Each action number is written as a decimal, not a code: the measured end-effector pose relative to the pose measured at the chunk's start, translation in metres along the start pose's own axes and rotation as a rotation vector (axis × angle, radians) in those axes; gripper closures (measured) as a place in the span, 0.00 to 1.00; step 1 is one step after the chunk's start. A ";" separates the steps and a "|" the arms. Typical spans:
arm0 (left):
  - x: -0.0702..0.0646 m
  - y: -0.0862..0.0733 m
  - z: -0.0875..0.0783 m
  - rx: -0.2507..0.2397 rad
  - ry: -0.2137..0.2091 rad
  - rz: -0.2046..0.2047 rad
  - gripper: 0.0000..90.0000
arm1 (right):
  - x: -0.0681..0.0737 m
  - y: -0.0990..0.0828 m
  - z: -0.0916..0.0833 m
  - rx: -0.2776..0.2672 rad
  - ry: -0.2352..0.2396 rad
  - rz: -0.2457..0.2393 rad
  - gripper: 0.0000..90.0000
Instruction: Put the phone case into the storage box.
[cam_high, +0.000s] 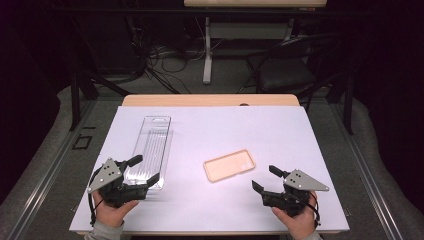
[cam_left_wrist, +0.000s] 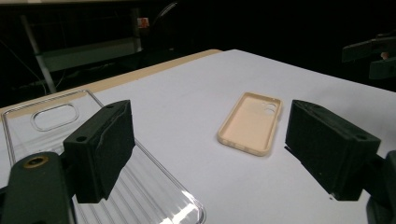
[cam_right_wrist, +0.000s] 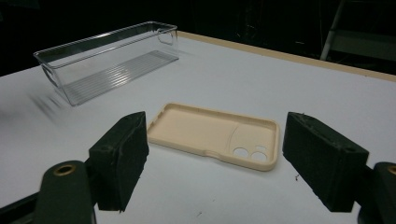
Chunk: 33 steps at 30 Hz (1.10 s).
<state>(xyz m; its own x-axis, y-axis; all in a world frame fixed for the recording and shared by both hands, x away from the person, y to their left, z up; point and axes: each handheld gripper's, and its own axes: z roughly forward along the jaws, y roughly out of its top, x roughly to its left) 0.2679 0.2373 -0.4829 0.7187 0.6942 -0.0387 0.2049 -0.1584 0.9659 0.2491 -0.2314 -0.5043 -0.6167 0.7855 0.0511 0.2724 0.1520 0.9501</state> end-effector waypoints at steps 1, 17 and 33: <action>0.000 0.000 0.000 0.001 -0.002 -0.001 0.18 | 0.000 0.000 0.000 0.003 -0.001 0.002 0.24; 0.000 -0.003 0.004 0.032 -0.007 -0.009 0.18 | -0.002 -0.002 0.003 0.015 0.000 0.008 0.23; 0.004 -0.006 0.015 0.178 0.021 -0.022 0.19 | -0.006 -0.010 0.020 0.168 0.007 0.064 0.23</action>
<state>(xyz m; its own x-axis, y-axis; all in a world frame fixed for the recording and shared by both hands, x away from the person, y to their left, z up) 0.2797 0.2303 -0.4933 0.6990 0.7132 -0.0522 0.3366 -0.2637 0.9040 0.2645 -0.2254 -0.5203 -0.5992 0.7926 0.1129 0.4309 0.2004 0.8798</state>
